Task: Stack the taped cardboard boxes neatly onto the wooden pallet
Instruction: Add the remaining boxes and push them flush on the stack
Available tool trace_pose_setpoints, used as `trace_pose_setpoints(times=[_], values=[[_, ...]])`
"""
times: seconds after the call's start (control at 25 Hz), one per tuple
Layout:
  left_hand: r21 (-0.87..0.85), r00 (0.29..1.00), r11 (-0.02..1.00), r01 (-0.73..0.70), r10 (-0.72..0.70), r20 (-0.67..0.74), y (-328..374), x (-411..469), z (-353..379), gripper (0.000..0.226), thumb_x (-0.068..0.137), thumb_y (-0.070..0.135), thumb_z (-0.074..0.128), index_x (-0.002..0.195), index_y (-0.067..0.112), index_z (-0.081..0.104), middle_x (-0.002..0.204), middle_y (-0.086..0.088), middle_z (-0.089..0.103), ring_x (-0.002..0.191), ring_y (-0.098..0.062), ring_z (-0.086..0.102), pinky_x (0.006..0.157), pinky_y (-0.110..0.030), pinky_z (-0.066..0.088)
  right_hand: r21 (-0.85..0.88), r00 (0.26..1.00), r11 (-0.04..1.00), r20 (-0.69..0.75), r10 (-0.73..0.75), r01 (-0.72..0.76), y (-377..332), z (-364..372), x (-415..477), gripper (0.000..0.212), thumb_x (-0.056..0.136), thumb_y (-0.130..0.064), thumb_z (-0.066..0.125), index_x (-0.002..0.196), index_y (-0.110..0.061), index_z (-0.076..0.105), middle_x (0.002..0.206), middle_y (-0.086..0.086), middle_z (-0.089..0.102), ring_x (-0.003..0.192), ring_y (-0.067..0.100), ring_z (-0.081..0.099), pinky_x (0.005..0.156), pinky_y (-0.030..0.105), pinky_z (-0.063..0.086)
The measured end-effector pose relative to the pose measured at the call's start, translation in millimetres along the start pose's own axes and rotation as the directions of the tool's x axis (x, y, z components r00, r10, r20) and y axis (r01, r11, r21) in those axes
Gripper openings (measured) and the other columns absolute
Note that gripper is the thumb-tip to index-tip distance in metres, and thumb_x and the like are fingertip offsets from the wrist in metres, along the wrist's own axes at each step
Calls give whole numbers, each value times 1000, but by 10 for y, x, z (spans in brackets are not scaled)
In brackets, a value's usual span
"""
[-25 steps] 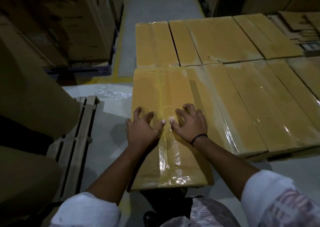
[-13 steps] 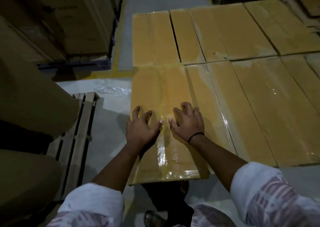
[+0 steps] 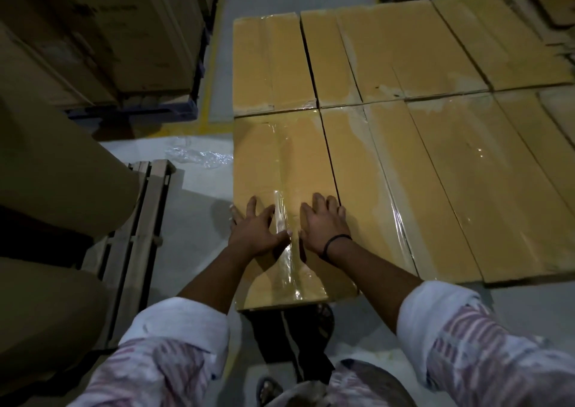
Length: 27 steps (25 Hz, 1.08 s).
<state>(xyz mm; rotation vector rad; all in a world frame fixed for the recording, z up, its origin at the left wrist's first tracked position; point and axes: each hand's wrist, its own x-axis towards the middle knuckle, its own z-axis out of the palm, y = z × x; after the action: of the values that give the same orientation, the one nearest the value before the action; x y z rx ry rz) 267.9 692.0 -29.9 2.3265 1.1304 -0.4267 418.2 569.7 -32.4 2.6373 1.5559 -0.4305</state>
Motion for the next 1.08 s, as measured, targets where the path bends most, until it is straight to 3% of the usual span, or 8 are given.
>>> trace_pose_setpoints(times=[0.2,0.36,0.52,0.68,0.84,1.08], values=[[132,993,986,-102,92,79,-43,-650,328,106,80,79,60,163,39,9,171,-4,-16,150,-52,-17,118,-71,5,33,999,999,31,4,-5,-15,217,-703,61,93,-50,51,145,-21,35,159,15,16,144,43,13,115,57,22],[205,989,968,-146,138,51,-272,-1212,705,101,85,76,56,163,38,2,171,-2,-14,153,-48,-13,117,-67,20,49,998,998,40,41,-42,-14,433,-1304,59,97,-49,45,147,-20,32,161,15,14,146,43,11,117,55,20],[261,984,954,-148,168,-57,-460,-1597,946,81,99,53,56,163,34,12,172,-6,1,154,-46,0,119,-57,31,89,995,994,93,47,-56,-16,535,-1704,51,104,-30,43,152,-22,28,162,16,12,149,44,7,121,52,21],[280,974,944,-172,206,-95,-571,-1776,992,68,101,36,58,160,31,23,169,-7,13,150,-44,17,112,-52,42,82,996,996,78,31,-37,-26,492,-2003,58,96,-2,50,150,-19,35,159,15,19,147,38,16,116,46,33],[300,965,932,-203,242,-99,-640,-1797,992,64,98,25,62,155,25,34,164,-8,27,136,-43,39,102,-48,50,72,999,996,28,45,-47,1,508,-2157,63,94,4,49,151,-20,38,159,15,25,147,33,23,117,43,33],[265,965,945,-193,232,-124,-613,-1809,990,64,96,10,54,155,27,38,166,-7,28,124,-42,56,92,-47,56,0,1000,1000,4,-1,1,194,376,-2108,55,93,2,49,144,-18,45,147,14,39,136,32,35,109,42,41]])
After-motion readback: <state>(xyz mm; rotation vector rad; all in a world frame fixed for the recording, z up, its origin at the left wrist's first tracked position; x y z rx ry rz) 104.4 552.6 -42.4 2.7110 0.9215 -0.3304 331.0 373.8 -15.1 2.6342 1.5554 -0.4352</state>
